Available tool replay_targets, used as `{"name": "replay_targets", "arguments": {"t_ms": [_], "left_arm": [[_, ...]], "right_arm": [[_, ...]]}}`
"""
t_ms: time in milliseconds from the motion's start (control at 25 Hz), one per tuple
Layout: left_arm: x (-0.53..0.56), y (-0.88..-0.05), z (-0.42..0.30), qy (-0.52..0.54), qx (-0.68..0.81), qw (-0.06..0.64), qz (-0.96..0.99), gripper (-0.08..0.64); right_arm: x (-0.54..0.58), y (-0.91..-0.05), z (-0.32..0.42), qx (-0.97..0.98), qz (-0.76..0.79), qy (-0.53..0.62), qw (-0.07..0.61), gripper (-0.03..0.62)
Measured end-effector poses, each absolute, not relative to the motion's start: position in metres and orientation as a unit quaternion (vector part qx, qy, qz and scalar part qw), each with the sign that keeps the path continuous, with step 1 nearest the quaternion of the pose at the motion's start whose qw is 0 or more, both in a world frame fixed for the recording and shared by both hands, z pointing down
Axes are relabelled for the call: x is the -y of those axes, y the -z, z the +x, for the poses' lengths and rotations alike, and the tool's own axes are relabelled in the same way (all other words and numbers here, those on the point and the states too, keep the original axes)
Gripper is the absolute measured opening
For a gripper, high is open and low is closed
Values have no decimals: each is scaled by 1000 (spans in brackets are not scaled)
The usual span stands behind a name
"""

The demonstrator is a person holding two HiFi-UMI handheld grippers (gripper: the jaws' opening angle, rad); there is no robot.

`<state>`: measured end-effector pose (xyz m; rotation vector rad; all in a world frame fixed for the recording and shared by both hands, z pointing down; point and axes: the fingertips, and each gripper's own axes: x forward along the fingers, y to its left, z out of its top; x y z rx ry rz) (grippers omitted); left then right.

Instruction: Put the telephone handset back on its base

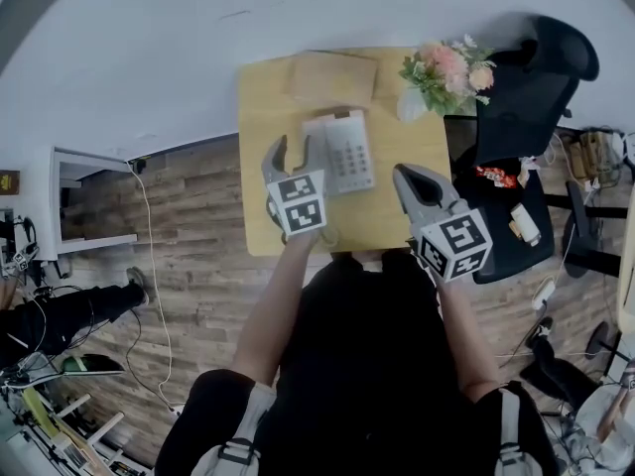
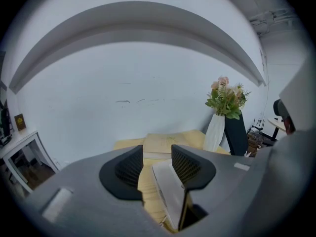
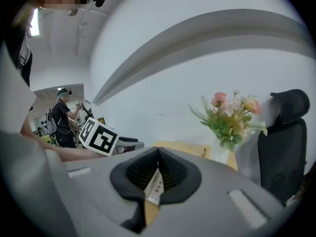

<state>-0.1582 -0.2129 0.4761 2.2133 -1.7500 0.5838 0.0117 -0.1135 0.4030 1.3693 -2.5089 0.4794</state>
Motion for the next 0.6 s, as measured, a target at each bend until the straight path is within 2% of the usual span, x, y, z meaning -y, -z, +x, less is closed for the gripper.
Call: {"name": "replay_targets", "arguments": {"t_ms": [280, 600], "left_arm": [[202, -454, -174, -174, 603, 129, 768, 147], [182, -438, -192, -158, 607, 125, 768, 133]], "right_arm": [[117, -396, -1, 866, 458, -157, 123, 3], [117, -386, -21, 876, 443, -152, 116, 3]]}}
